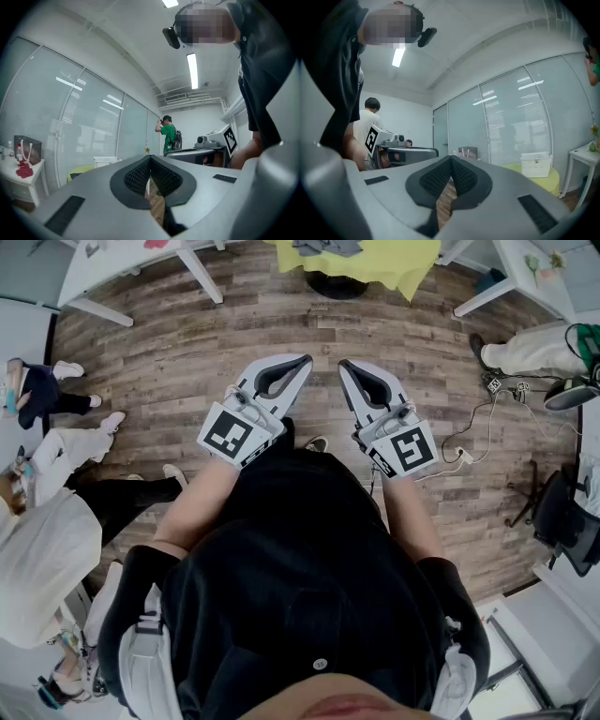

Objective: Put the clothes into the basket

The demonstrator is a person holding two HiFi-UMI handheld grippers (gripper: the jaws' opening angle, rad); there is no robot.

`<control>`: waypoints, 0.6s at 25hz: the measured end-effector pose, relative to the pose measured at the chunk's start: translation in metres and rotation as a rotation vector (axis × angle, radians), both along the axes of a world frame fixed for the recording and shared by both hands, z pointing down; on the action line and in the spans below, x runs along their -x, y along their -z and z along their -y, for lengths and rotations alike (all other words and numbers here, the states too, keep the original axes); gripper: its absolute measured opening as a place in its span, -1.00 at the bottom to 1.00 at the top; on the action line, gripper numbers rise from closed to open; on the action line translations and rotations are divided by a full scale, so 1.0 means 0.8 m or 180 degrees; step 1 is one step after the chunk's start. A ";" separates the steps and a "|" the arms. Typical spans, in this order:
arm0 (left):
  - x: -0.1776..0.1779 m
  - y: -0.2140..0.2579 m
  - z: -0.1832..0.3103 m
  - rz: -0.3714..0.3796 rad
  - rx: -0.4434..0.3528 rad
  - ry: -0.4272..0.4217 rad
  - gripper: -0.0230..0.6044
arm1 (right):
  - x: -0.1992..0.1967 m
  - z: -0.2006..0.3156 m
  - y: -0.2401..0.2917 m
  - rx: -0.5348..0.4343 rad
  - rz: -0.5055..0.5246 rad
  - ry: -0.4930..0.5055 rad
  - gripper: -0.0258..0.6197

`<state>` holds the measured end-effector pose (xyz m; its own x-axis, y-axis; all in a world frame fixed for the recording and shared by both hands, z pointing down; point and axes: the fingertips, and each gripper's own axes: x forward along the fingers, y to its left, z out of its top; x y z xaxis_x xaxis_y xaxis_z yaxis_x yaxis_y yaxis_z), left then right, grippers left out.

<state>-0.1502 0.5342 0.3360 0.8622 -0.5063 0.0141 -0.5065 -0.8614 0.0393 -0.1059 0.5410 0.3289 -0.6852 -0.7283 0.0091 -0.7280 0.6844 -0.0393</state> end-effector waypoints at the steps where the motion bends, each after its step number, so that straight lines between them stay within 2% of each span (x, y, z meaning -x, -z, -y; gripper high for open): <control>1: 0.002 -0.001 -0.001 -0.0001 0.0005 0.0003 -0.90 | 0.002 -0.001 0.000 -0.0008 -0.0015 0.0001 -0.84; 9: -0.004 -0.004 -0.007 0.0018 0.0005 -0.0030 -0.90 | -0.003 -0.009 -0.001 -0.0023 -0.0066 -0.0012 -0.85; 15: -0.013 0.000 -0.004 0.0040 0.0029 -0.0056 -0.90 | -0.018 0.002 -0.021 0.0213 -0.0130 -0.0045 -0.84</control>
<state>-0.1395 0.5376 0.3359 0.8707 -0.4910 0.0294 -0.4919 -0.8697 0.0408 -0.0911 0.5398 0.3454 -0.6728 -0.7348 0.0858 -0.7396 0.6708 -0.0545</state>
